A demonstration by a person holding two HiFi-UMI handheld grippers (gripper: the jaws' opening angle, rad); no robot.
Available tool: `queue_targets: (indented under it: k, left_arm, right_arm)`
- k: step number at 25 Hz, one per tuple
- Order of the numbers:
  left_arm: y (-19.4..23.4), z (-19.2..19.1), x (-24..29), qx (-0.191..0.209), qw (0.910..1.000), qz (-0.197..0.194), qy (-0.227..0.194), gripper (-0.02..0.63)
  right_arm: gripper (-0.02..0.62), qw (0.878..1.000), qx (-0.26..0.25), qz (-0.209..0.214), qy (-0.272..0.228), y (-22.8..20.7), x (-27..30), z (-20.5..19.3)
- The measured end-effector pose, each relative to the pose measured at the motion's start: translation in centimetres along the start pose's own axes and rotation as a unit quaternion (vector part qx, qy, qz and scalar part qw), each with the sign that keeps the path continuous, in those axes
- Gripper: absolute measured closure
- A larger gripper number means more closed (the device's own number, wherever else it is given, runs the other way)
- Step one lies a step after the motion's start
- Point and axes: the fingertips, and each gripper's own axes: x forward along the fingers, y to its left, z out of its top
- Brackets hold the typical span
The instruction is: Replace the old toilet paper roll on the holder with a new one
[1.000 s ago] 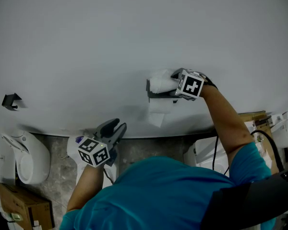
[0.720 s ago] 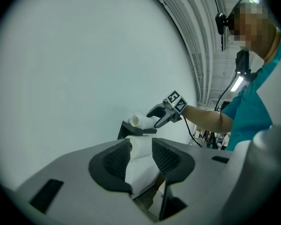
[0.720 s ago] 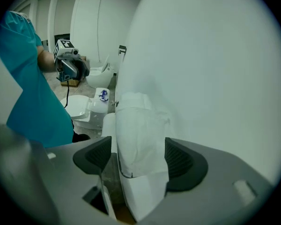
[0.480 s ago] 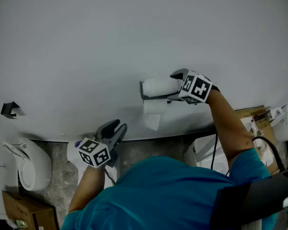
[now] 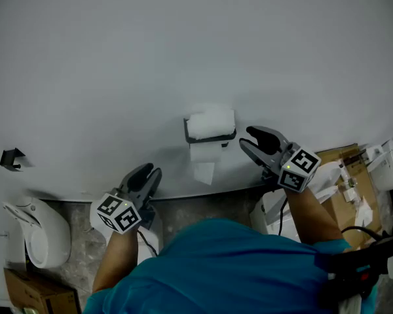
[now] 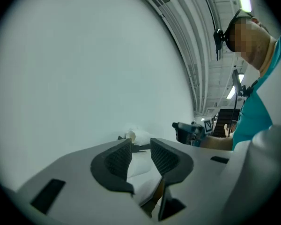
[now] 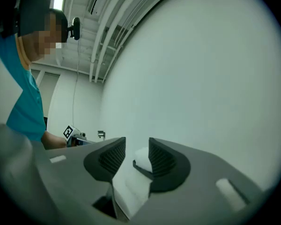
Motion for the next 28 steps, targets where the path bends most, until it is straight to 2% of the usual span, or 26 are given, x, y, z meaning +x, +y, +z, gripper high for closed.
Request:
queue_targets:
  k: [4,5,8,15,28]
  left_arm:
    - [0.0,1.0,-0.2,0.002,0.9997,0.011,-0.021,0.53]
    - [0.2,1.0,-0.2,0.001,0.9995,0.013,-0.027,0.554]
    - [0.1,0.4,0.0,-0.009,0.9993,0.021,-0.029,0.597]
    - [-0.4,-1.2,0.5,-0.014,0.9998,0.011,-0.009,0.597]
    - [-1.4,-1.3,0.3,-0.009,0.9999,0.005,-0.004,0.597]
  right_arm:
    - [0.577,0.997,0.065,-0.04,-0.004,0.7,-2.3,-4.8]
    - [0.592,0.995,0.087,-0.051,-0.005,0.5,-2.7,-5.9]
    - [0.592,0.99,0.118,-0.076,0.003,0.0,-3.5,-8.0]
    - [0.594,0.989,0.105,-0.106,0.017,-1.6,-3.9,-8.3]
    - [0.594,0.992,0.081,-0.089,0.034,-1.2,-3.2,-8.2]
